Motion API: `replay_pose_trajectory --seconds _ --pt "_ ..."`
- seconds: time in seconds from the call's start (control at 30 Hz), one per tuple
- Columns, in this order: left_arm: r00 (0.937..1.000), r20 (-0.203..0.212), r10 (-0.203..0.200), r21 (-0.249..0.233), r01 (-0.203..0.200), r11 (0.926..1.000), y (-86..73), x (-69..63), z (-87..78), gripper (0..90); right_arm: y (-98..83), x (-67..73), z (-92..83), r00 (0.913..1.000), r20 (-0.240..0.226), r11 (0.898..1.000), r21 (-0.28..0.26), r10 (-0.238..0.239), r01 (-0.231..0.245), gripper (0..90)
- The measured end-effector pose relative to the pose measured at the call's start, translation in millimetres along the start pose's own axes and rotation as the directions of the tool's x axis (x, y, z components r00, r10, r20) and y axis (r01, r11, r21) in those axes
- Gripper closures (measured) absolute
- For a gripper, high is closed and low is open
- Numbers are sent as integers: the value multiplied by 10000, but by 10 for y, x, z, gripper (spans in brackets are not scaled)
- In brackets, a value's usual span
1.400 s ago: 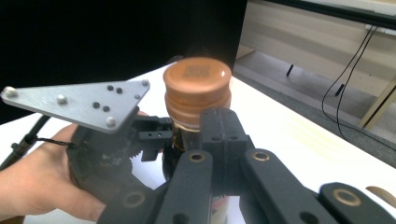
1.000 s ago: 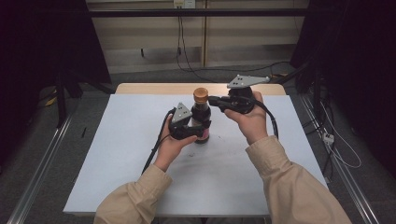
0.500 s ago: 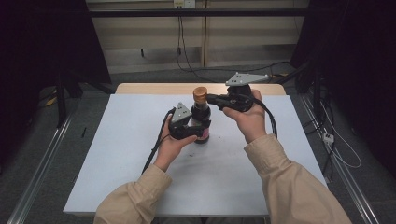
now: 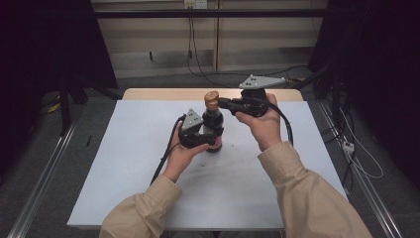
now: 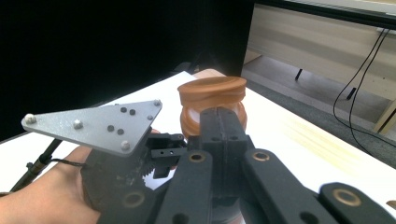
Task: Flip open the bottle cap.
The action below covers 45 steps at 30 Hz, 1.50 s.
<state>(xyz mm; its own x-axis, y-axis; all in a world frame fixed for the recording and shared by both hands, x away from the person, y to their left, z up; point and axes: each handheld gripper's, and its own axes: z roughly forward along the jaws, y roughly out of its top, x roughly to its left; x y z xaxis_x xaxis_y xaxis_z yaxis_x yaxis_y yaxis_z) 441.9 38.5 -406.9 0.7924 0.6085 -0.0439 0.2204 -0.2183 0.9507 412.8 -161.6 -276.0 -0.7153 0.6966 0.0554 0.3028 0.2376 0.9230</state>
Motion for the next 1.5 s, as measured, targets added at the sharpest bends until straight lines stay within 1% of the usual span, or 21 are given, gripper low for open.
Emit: replay_pose_trajectory --seconds 0.1,0.13,0.17,0.2,0.3,0.33,0.37,0.47,0.63,0.73,0.9,0.93,0.97,1.27,1.3,1.5 --pt "10000 1 -22 40 22 10000 0 3 -5 311 20 6 7 10000 -16 10000 15 -19 19 900" --pt "9998 -171 -36 -19 36 10000 -2 -7 0 311 27 8 11 10000 -10 10000 30 -30 30 900" --pt "9998 -170 -40 -14 40 10000 -1 -5 -1 311 33 9 14 10000 2 10000 40 -47 47 900" --pt "9998 -164 68 58 -67 10000 -1 3 -6 311 38 9 16 10000 1 10000 31 -41 41 900" --pt "9998 -171 52 44 -51 10000 -2 1 -4 311 49 7 21 10000 8 10000 22 -23 23 900" --pt "9998 -184 -54 -32 53 10000 -3 -9 1 311 54 5 19 10000 10 10000 -14 2 -2 900" --pt "9998 -176 49 22 -48 10000 -1 -6 0 311 61 2 17 10000 -24 10000 -47 37 -37 900" --pt "9997 -202 109 43 -108 9999 0 -14 0 311 93 2 11 10000 -52 9999 -134 34 -34 900" --pt "9998 -183 68 40 -67 10000 -1 -8 -4 311 133 13 28 10000 -40 9999 -115 -1 0 900" --pt "9998 -201 77 42 -76 10000 -1 -10 -3 311 128 2 31 9999 -119 9999 -153 5 -7 900" --pt "9998 -210 54 23 -54 10000 -1 -8 3 311 127 -5 25 10000 -52 10000 -87 -17 17 900" --pt "9997 -230 -80 -68 79 9999 -4 -14 9 311 127 -6 27 10000 -30 10000 -87 -15 14 900" --pt "9997 -241 -7 -8 7 10000 -4 -6 6 311 128 -8 31 10000 -19 10000 -95 -12 12 900" --pt "9997 -234 -3 -22 3 10000 -6 -7 6 311 140 -21 43 10000 -52 9999 -129 53 -54 900" --pt "9997 -221 -58 -87 56 9999 -6 -14 10 311 146 -21 46 10000 -30 9999 -116 48 -48 900" --pt "9997 -254 -25 -25 25 10000 -5 -11 6 310 163 -18 73 10000 -16 9999 -139 35 -35 900"
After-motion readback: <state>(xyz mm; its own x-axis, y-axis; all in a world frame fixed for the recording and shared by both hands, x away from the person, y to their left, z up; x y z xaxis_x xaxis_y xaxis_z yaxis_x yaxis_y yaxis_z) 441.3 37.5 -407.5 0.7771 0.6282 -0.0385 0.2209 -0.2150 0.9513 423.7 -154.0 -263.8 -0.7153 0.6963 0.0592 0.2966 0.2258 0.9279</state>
